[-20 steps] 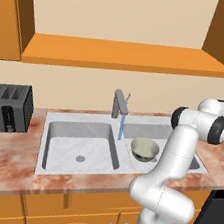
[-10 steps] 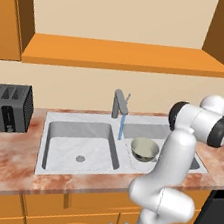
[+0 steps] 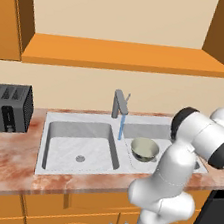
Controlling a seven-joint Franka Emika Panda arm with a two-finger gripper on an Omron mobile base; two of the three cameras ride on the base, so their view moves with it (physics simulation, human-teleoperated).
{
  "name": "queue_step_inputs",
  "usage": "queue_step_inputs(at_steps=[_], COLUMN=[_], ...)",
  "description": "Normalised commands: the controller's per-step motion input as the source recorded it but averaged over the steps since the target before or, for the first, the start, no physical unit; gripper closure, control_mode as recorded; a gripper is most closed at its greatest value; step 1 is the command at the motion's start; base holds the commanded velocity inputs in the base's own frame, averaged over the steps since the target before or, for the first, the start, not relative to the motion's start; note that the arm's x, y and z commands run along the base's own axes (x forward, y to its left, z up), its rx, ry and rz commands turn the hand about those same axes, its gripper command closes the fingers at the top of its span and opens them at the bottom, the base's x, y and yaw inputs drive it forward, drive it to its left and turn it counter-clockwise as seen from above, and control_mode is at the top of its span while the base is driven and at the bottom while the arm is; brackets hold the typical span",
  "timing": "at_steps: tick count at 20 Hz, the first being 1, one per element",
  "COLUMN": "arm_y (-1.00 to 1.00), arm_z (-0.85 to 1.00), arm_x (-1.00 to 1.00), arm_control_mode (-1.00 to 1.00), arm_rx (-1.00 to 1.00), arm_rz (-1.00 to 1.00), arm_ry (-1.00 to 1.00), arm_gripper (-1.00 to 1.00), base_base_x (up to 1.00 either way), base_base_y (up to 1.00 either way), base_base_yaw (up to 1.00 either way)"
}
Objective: Rinse each bowl for a few seconds and place them down in the sink or on the counter.
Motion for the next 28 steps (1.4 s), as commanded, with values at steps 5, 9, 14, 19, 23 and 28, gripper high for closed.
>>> queue_step_inputs(at_steps=[5, 9, 14, 19, 23, 28], arm_y=[0.00, 0.00, 0.09, 0.30, 0.40, 0.29], arm_z=[0.75, 0.57, 0.17, 0.07, 0.00, -0.04], arm_x=[-0.50, -0.41, -0.24, -0.08, 0.07, 0.13], arm_control_mode=[-1.00, -1.00, -1.00, -1.00, -1.00, -1.00], arm_rx=[-0.04, -0.05, -0.03, 0.01, 0.12, 0.15], arm_rz=[0.32, 0.33, 0.31, 0.24, 0.16, 0.16], arm_ry=[0.13, 0.19, 0.39, 0.42, 0.31, 0.31], arm_gripper=[1.00, 1.00, 1.00, 1.00, 1.00, 1.00], base_base_x=[0.00, 0.00, 0.00, 0.00, 0.00, 0.00], base_base_y=[0.00, 0.00, 0.00, 0.00, 0.00, 0.00], base_base_yaw=[0.00, 0.00, 0.00, 0.00, 0.00, 0.00])
